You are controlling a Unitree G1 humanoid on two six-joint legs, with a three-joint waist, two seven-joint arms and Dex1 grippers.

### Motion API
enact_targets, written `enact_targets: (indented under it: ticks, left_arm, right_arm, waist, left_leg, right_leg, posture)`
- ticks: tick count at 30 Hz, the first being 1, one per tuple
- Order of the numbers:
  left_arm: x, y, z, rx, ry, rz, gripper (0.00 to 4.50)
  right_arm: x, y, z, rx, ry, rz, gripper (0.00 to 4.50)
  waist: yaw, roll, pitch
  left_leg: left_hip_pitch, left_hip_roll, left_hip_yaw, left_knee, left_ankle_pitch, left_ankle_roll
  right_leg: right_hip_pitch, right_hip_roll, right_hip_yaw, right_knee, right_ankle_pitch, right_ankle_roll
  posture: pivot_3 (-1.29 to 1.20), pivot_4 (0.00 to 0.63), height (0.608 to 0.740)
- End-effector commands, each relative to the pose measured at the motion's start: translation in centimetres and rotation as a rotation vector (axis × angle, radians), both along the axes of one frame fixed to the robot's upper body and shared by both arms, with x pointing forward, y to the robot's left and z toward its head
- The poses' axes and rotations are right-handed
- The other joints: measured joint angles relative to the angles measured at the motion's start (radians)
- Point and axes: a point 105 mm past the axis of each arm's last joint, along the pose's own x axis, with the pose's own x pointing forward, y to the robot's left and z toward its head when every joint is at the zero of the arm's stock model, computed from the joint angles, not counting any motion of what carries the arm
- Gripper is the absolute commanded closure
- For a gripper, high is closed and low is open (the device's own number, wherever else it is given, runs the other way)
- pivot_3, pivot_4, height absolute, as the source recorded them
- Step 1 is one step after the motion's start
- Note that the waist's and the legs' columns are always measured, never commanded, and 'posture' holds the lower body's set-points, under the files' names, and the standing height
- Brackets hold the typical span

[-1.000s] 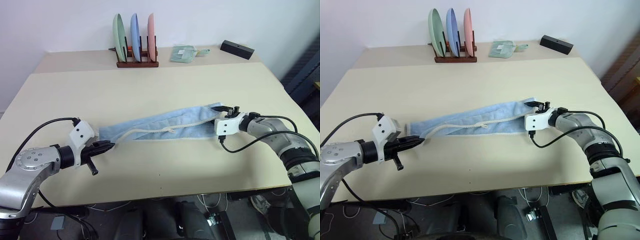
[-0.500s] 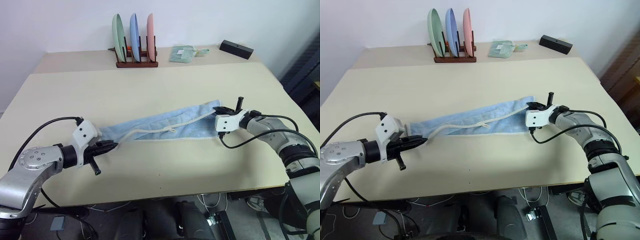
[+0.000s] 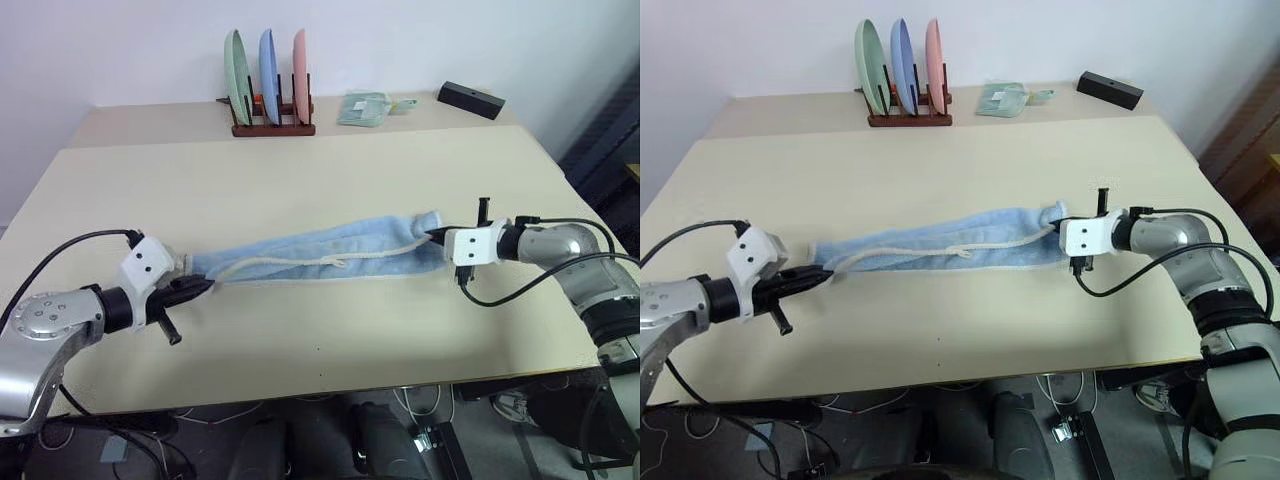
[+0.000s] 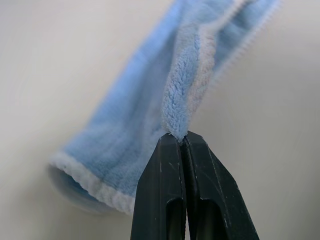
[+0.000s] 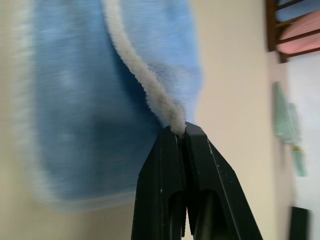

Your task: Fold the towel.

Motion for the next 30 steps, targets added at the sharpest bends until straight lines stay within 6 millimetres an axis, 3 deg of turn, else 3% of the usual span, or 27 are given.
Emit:
enact_targets:
  ticks: [1,4,5,7,9,11,13,16,18,21,24,27,30]
  left_arm:
    - [6.1,1.5,4.4,0.042,-0.301,0.156,4.5]
    - [11.4,3.0,11.6,0.071,-0.624,0.324,4.5]
    - [12.4,3.3,15.1,0.057,-0.746,0.379,4.5]
    - [13.1,3.8,19.5,0.004,-0.881,0.435,4.5]
    - [13.0,3.8,21.8,-0.077,-0.915,0.418,4.5]
    - [12.6,3.6,22.3,-0.085,-0.917,0.36,4.5]
    - [11.9,4.1,21.0,-0.089,-0.853,0.308,4.5]
    - [9.5,4.9,17.1,-0.047,-0.739,0.235,4.5]
    - [8.5,5.1,15.9,-0.053,-0.684,0.225,4.5]
    - [4.0,5.5,8.9,-0.056,-0.432,0.189,4.5]
    - [0.4,4.1,4.6,-0.035,-0.24,0.131,4.5]
    - [-2.5,2.9,1.4,-0.005,-0.065,0.07,4.5]
    - [-5.3,2.1,-0.7,0.012,0.097,0.008,4.5]
  right_arm:
    - [3.7,1.0,7.5,0.066,-0.314,-0.086,4.46]
    - [5.8,0.9,13.8,0.074,-0.559,-0.182,4.46]
    - [6.0,1.1,16.7,0.079,-0.662,-0.207,4.46]
    - [6.0,1.4,20.1,0.094,-0.772,-0.225,4.46]
    - [5.6,2.1,21.9,0.113,-0.812,-0.199,4.46]
    - [5.1,2.7,22.7,0.137,-0.818,-0.153,4.46]
    - [4.5,3.2,22.4,0.169,-0.784,-0.09,4.46]
    - [3.7,3.5,19.8,0.194,-0.651,-0.003,4.46]
    - [3.4,3.5,18.8,0.196,-0.601,0.023,4.46]
    - [2.0,2.9,11.1,0.159,-0.283,0.068,4.46]
    - [-0.3,1.6,5.3,0.115,-0.011,0.059,4.46]
    - [-2.9,0.0,1.1,0.077,0.232,0.021,4.46]
    - [-5.2,-1.1,-0.7,0.061,0.395,-0.012,4.46]
  waist:
    - [0.005,0.0,0.002]
    - [0.014,-0.001,0.002]
    - [0.019,-0.001,0.002]
    - [0.022,-0.002,0.002]
    - [0.021,-0.002,0.001]
    - [0.018,-0.001,0.0]
    - [0.006,-0.001,0.0]
    - [-0.02,-0.001,0.0]
    - [-0.027,-0.002,0.001]
    - [-0.031,-0.003,0.0]
    - [-0.013,-0.002,0.001]
    - [0.012,-0.002,0.001]
    - [0.028,-0.001,0.001]
  left_leg:
    - [-0.001,-0.001,0.0,0.001,0.002,-0.002]
    - [-0.005,-0.002,0.001,0.001,0.006,-0.004]
    - [-0.007,-0.001,0.001,0.001,0.006,-0.004]
    - [-0.013,-0.002,0.003,0.0,0.009,-0.009]
    - [-0.021,-0.002,0.004,-0.002,0.009,-0.009]
    - [-0.023,-0.002,0.009,-0.004,0.008,-0.008]
    - [-0.023,-0.002,0.014,-0.006,0.006,-0.005]
    - [-0.025,-0.002,0.018,-0.005,0.004,-0.001]
    - [-0.026,-0.002,0.02,-0.002,0.003,0.001]
    - [-0.031,-0.001,0.02,0.003,0.003,0.001]
    - [-0.02,0.0,0.02,0.001,-0.001,0.008]
    - [-0.018,-0.001,0.019,0.005,-0.002,0.01]
    - [-0.006,-0.001,0.018,0.005,-0.002,0.01]
  right_leg:
    - [0.0,0.001,-0.001,0.001,0.0,0.0]
    - [-0.005,0.002,-0.001,0.002,0.006,0.0]
    - [-0.006,0.003,-0.001,0.0,0.006,0.0]
    - [-0.013,0.003,-0.001,-0.001,0.006,0.0]
    - [-0.022,0.002,-0.001,-0.001,0.006,0.0]
    - [-0.026,-0.001,-0.003,-0.001,0.006,0.001]
    - [-0.029,-0.003,-0.005,-0.001,0.006,0.001]
    - [-0.031,-0.007,-0.009,-0.002,0.006,0.001]
    - [-0.031,-0.011,-0.011,-0.001,0.007,0.002]
    - [-0.033,-0.013,-0.011,-0.002,0.01,0.008]
    - [-0.022,-0.014,-0.009,-0.002,0.01,0.008]
    - [-0.021,-0.014,-0.01,-0.002,0.01,0.007]
    - [-0.009,-0.014,-0.01,-0.002,0.009,0.005]
  posture:
    - [0.0,0.15,0.74]
    - [0.0,0.15,0.74]
    - [0.0,0.15,0.74]
    - [0.0,0.15,0.74]
    - [0.0,0.15,0.74]
    - [0.0,0.15,0.74]
    - [0.0,0.15,0.74]
    - [0.0,0.15,0.74]
    - [0.0,0.15,0.74]
    - [0.0,0.15,0.74]
    - [0.0,0.15,0.74]
    - [0.0,0.15,0.74]
    - [0.0,0.15,0.74]
